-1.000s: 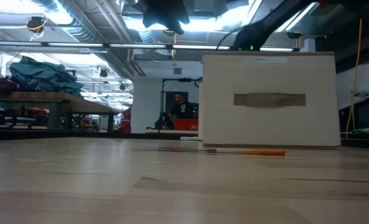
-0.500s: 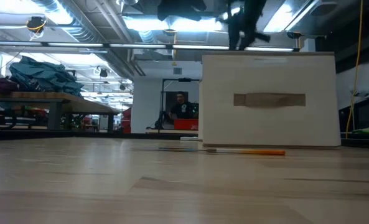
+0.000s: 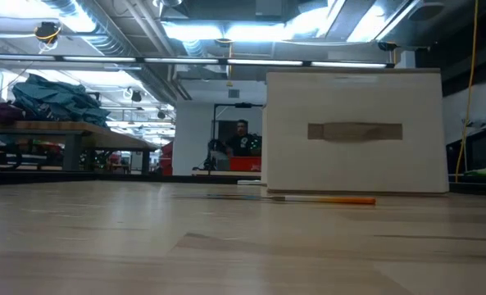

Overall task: Fold towel
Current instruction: Return to Home Position

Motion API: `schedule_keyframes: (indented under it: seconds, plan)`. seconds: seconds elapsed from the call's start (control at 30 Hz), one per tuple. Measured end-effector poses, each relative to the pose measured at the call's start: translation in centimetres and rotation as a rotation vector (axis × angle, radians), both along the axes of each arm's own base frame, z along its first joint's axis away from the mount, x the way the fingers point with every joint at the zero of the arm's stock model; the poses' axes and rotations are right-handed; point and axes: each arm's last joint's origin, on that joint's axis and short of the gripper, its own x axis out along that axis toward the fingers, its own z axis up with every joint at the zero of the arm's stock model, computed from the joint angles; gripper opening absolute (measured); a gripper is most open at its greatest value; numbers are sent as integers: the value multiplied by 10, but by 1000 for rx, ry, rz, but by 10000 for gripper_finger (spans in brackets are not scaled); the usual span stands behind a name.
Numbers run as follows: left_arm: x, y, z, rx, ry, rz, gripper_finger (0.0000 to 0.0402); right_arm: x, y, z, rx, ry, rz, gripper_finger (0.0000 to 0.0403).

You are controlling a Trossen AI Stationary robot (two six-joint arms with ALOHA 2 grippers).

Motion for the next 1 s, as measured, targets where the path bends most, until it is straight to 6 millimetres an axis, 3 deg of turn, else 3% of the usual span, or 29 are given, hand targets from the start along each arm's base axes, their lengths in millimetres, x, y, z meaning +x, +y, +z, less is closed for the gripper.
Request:
schedule_keyframes:
  seconds: [0.23,0.43,0.63,1.0]
  plan:
    - [-90,-9,20,-119,-23,16,153,-68,54,20,-103,-89,23,111]
    - [-133,-17,11,-144,-39,-50,153,-97,75,-3,-83,-73,-27,111]
    - [-141,-23,-22,-187,-99,-103,153,-97,91,-66,-46,-18,-95,111]
    - [-113,-33,-117,-177,-241,-173,153,-67,126,-204,-29,-58,-2,111]
